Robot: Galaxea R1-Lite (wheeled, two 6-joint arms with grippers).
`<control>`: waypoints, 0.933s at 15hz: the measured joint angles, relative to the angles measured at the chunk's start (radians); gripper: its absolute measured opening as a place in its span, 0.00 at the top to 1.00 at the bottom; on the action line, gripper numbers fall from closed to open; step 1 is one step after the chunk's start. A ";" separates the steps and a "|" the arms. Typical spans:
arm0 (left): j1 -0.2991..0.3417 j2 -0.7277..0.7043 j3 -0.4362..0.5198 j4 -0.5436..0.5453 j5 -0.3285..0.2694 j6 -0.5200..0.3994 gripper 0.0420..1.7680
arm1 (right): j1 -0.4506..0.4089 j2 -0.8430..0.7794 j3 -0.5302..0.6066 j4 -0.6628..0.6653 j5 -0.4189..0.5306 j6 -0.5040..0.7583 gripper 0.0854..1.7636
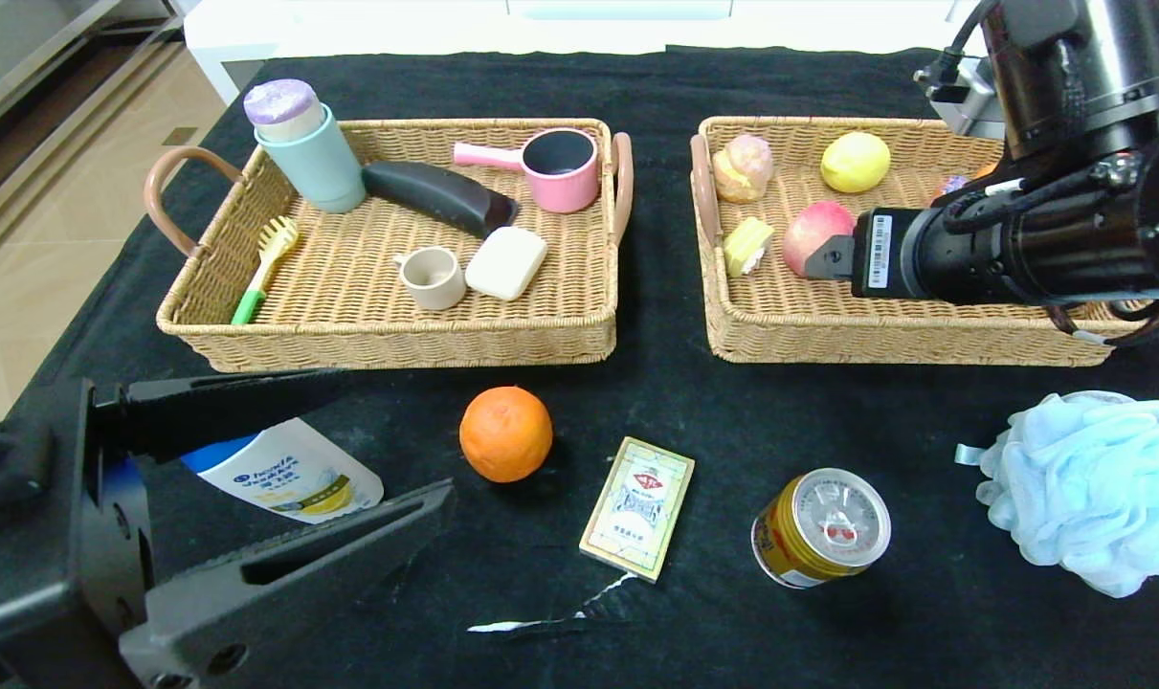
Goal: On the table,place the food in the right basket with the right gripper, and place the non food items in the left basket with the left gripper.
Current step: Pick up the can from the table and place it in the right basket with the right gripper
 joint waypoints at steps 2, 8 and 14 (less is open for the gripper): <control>0.000 0.000 0.000 0.000 0.000 0.000 0.03 | 0.044 -0.040 0.002 0.108 -0.001 0.063 0.04; -0.002 0.000 0.000 0.000 0.000 0.000 0.03 | 0.161 -0.079 0.006 0.347 0.031 0.235 0.04; -0.002 0.001 0.002 0.000 0.001 0.001 0.03 | 0.266 -0.038 0.023 0.394 0.066 0.302 0.04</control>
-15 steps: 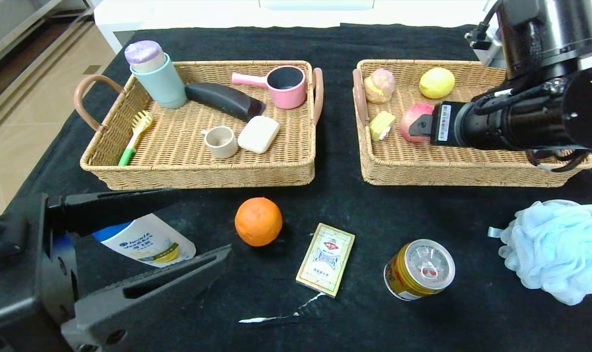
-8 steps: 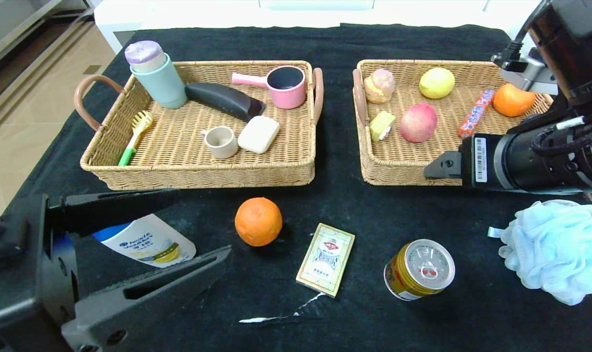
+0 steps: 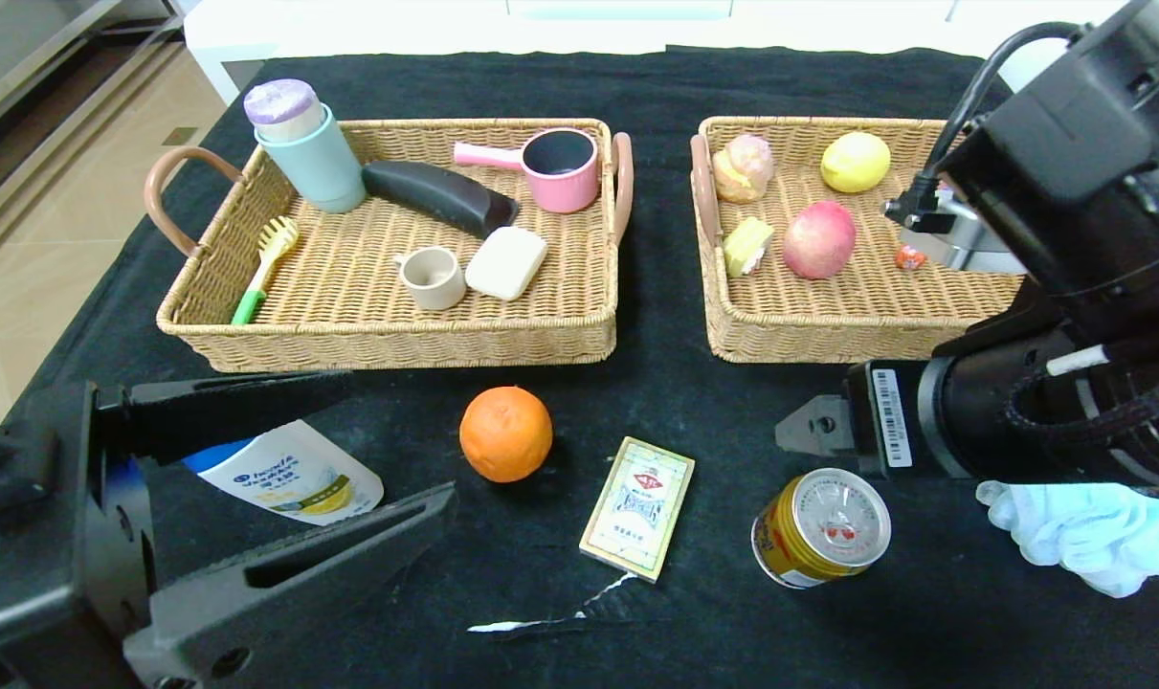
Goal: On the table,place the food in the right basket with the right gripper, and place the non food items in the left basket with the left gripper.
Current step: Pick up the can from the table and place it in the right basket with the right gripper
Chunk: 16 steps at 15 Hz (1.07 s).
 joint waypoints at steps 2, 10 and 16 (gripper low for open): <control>0.000 0.000 0.000 0.000 0.000 0.000 0.03 | 0.013 0.023 0.012 0.000 0.000 0.019 0.04; 0.000 -0.001 -0.001 0.000 -0.001 0.001 0.03 | -0.007 0.098 0.036 0.000 0.000 0.055 0.04; 0.000 -0.003 -0.002 0.000 0.000 0.001 0.03 | -0.021 0.127 0.076 -0.001 0.001 0.075 0.04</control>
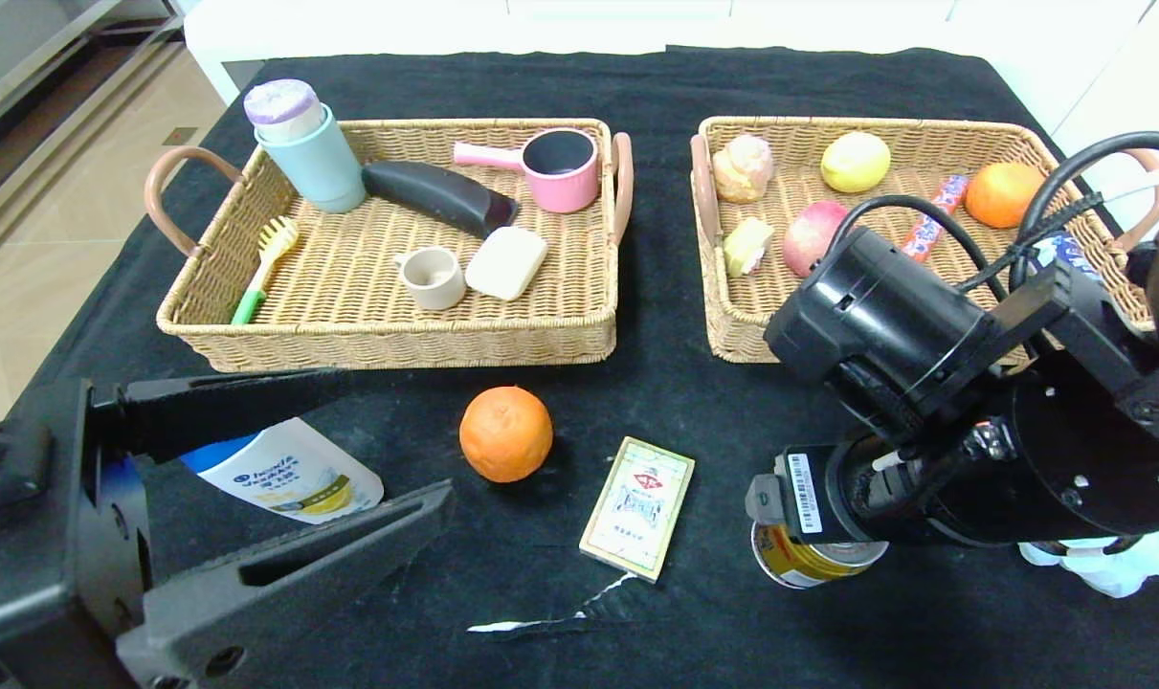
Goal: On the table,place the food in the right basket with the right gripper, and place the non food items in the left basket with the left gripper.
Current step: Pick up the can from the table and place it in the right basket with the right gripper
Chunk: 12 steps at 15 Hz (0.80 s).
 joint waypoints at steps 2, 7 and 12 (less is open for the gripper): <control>0.000 0.000 0.000 0.000 0.000 0.000 0.03 | -0.001 0.009 0.006 0.000 0.000 0.014 0.04; 0.000 -0.001 0.000 0.000 0.000 0.000 0.03 | -0.006 0.030 0.010 -0.001 0.032 0.014 0.04; 0.000 -0.007 -0.002 0.000 0.000 0.003 0.03 | -0.013 0.046 0.011 -0.006 0.031 0.026 0.03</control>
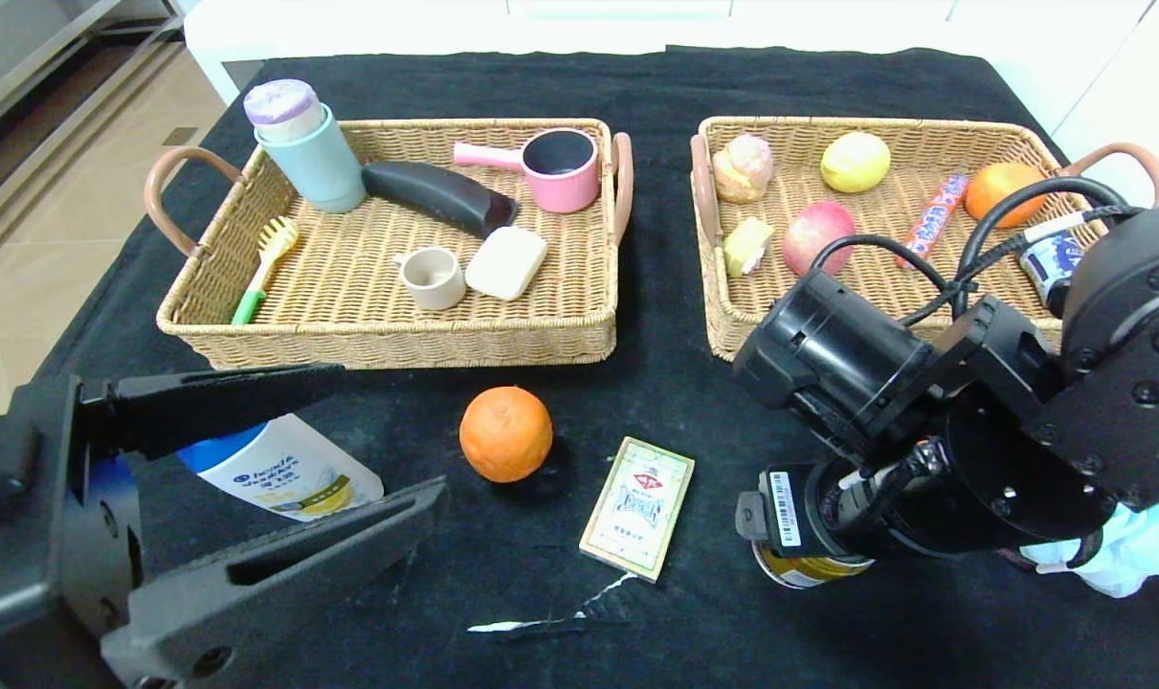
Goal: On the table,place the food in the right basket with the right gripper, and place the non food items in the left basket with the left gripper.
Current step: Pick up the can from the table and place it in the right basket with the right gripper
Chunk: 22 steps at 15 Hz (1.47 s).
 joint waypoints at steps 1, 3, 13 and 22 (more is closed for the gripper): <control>0.000 -0.001 -0.001 0.000 0.000 0.000 0.03 | -0.001 0.002 0.000 0.000 0.000 0.000 0.03; 0.001 -0.003 -0.001 0.000 0.000 0.000 0.03 | -0.001 0.004 0.000 0.000 0.000 0.000 0.03; 0.000 -0.004 -0.001 0.000 0.000 0.001 0.03 | 0.000 0.004 0.002 0.000 0.000 0.000 0.31; 0.000 -0.004 0.000 0.000 0.001 0.001 0.03 | -0.001 0.006 0.002 0.000 -0.002 0.000 0.32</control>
